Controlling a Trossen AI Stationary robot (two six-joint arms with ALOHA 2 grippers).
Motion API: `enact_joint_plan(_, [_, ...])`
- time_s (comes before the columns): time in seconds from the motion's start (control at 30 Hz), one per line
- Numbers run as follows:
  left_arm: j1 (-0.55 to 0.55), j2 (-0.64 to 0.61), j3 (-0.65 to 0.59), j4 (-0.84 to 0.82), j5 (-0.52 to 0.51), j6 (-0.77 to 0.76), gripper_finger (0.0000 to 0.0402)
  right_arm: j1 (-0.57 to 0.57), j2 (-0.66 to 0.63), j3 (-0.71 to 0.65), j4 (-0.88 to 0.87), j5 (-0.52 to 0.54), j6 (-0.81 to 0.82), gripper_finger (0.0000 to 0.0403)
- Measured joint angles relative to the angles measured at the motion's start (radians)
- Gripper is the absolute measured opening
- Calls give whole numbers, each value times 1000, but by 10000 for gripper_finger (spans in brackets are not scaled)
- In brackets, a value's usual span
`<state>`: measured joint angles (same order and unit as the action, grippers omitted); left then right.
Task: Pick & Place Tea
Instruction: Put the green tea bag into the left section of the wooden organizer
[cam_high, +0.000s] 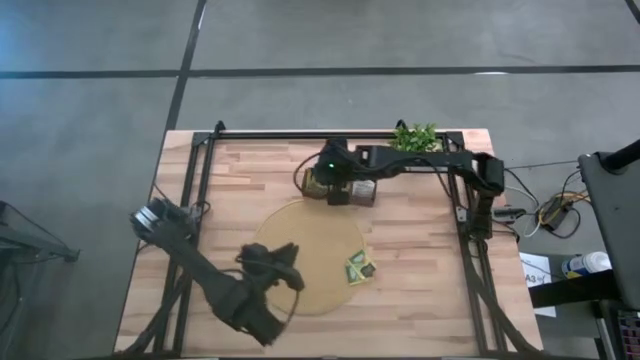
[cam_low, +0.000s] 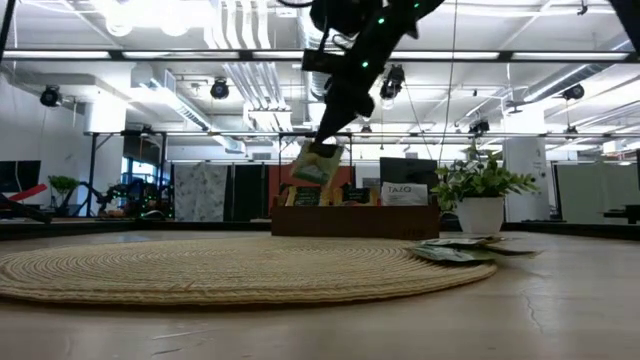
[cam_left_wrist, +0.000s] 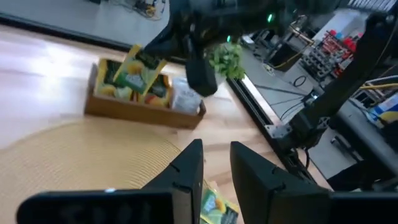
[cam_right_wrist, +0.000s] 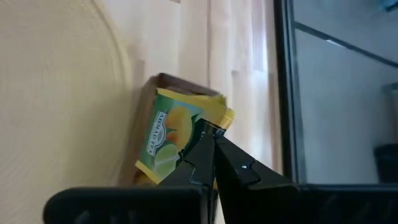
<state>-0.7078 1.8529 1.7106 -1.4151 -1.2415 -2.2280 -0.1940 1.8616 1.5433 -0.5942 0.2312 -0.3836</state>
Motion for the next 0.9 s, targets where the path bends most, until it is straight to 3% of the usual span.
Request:
enact_joint_plan(0.27, [-12,-300,-332,127,-16,12,75,-12,155,138,1,61,-87,8])
enact_joint_plan(0.57, [-13,-622,-732,570,14,170,75,-10,260,253,-123,165,-177,8])
enact_joint_plan(0.9, [-7,-804,-1023,939,50,221,75,6,265,252,-133,155,-169,8])
